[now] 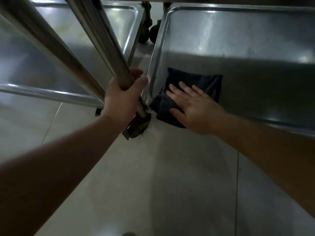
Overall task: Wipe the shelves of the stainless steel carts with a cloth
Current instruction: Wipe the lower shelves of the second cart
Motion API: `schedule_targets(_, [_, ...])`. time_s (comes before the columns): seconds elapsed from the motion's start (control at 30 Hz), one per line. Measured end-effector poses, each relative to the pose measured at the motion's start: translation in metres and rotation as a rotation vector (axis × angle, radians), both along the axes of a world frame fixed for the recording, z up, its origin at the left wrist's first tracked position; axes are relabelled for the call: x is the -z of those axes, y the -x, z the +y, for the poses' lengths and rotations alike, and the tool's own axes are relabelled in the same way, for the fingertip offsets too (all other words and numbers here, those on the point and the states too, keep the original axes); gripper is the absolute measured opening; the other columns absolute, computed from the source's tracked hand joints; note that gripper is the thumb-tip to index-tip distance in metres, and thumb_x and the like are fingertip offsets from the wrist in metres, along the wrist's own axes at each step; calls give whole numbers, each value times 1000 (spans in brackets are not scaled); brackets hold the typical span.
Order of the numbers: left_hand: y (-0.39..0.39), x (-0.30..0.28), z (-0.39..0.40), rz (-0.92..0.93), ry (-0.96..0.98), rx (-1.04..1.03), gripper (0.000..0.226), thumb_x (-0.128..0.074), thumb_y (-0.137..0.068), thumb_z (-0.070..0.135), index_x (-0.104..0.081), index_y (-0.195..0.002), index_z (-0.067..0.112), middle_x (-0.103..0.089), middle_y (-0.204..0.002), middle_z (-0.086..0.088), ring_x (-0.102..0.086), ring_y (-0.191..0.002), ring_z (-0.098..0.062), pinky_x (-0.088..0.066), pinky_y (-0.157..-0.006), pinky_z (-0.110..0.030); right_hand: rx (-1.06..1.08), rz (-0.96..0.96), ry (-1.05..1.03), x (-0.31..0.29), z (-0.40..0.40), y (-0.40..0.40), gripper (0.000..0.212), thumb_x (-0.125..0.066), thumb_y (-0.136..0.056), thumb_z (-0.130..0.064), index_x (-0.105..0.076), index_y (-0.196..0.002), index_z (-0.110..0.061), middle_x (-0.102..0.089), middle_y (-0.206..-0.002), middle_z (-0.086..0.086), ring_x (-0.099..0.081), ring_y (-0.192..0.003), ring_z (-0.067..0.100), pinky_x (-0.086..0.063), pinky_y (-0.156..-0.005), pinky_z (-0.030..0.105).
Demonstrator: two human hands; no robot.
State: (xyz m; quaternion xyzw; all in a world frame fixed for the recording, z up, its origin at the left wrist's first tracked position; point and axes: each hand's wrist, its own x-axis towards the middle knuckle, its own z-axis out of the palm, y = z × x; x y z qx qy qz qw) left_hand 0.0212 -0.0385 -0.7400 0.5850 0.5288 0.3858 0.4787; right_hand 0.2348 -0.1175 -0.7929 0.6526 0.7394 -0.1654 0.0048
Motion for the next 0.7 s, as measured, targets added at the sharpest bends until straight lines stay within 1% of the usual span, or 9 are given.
schedule_targets(0.07, [-1,-1,-2,-18,-13,6,12,-73,-78,45,-75,-74,35,-77,-86,-9,-72,-82,-17,-58,-79,-29,43,-21,18,0,-15,-33,76,-8,-96,-69,-4,-165,-37,5,-171,-19,11,-158,8,7,-128,36])
schedule_targets(0.13, [-1,0,-2,-9,-8,-16,17,-71,-80,42,-72,-64,36,-75,-74,0,-70,-73,-15,-57,-71,-29,169,-60,30,1,-19,-73,79,-12,-93,-69,-5,-165,-37,3,-173,-15,8,-159,11,5,-126,36])
schedule_targets(0.23, [-4,3,-1,-43,10,-43,20,-70,-79,40,-69,-60,33,-68,-66,3,-66,-67,-13,-56,-67,-25,450,-118,47,3,-2,-116,83,-10,-92,-69,-5,-166,-32,6,-173,-10,6,-160,18,3,-128,43])
schedule_targets(0.3, [-6,4,-2,-55,18,-74,21,-70,-81,33,-66,-61,28,-65,-62,3,-63,-62,-12,-55,-63,-22,617,-131,48,6,25,-112,81,-9,-96,-67,-3,-166,-28,8,-174,-7,7,-160,23,3,-128,47])
schedule_targets(0.37, [-9,5,-2,-62,19,-109,21,-69,-81,25,-62,-61,22,-63,-59,4,-59,-57,-10,-52,-57,-19,672,-124,36,7,55,-82,77,-13,-100,-63,-2,-166,-25,8,-174,-4,7,-160,27,3,-127,50])
schedule_targets(0.43, [-11,5,-1,-54,14,-120,20,-69,-78,24,-61,-60,18,-60,-58,1,-56,-55,-10,-49,-55,-19,571,-111,26,3,76,-44,74,-16,-102,-61,-1,-166,-26,8,-174,-4,8,-160,26,4,-127,50])
schedule_targets(0.53, [-13,2,-1,-73,20,-133,21,-67,-77,19,-60,-58,18,-58,-55,1,-54,-52,-11,-46,-51,-20,199,-93,13,1,79,2,74,-14,-100,-63,3,-165,-32,10,-173,-12,13,-159,19,6,-127,45])
schedule_targets(0.63, [-13,1,-2,-68,27,-128,20,-67,-78,19,-61,-58,19,-59,-55,1,-56,-52,-12,-47,-52,-21,-79,-18,23,-4,55,-11,76,-15,-95,-68,0,-164,-40,7,-170,-21,13,-157,6,7,-127,39])
schedule_targets(0.7, [-12,0,-1,-74,44,-105,19,-68,-79,19,-60,-63,15,-60,-57,-1,-57,-55,-14,-50,-54,-24,-85,-34,-4,-5,42,-42,77,-20,-94,-69,-7,-164,-41,0,-170,-22,6,-158,6,3,-128,37])
